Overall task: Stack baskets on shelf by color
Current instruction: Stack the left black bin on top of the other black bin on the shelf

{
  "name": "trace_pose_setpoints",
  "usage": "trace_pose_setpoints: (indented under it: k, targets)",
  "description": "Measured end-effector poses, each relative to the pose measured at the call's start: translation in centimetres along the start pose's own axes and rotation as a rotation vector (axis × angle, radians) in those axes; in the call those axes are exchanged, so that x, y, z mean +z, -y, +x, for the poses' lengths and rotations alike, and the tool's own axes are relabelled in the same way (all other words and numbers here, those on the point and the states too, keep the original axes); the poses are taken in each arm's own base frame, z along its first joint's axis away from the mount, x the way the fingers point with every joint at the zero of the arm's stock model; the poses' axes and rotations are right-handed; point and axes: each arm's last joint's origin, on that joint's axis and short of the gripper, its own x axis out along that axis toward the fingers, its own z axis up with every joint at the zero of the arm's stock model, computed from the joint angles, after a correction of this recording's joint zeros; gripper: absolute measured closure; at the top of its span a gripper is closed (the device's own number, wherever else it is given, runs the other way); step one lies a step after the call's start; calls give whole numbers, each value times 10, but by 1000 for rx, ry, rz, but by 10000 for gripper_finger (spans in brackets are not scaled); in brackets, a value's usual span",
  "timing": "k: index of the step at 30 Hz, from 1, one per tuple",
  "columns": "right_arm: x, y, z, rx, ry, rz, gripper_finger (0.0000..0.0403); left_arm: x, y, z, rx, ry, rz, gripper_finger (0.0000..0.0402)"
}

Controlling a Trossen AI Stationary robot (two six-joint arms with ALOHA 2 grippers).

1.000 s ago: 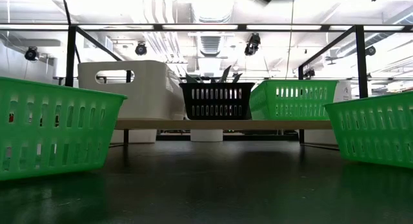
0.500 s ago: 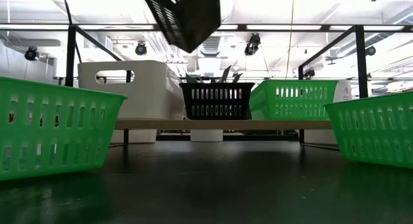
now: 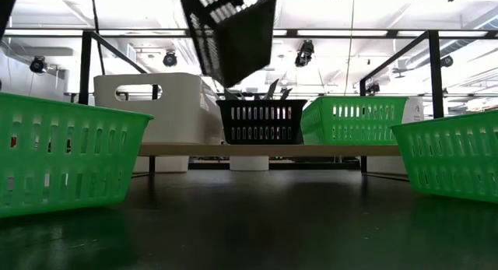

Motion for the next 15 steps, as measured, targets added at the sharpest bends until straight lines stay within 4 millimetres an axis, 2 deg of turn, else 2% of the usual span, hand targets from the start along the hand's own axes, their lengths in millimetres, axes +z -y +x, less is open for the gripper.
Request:
trace_pose_setpoints:
  k: [5,15]
  targets:
    - [-24,-9,9,-57,66,-25,229,12,3,2,28,-12,6,401]
    - [-65,-26,36,8,189,-112,229,19,3,33,86,-44,54,401]
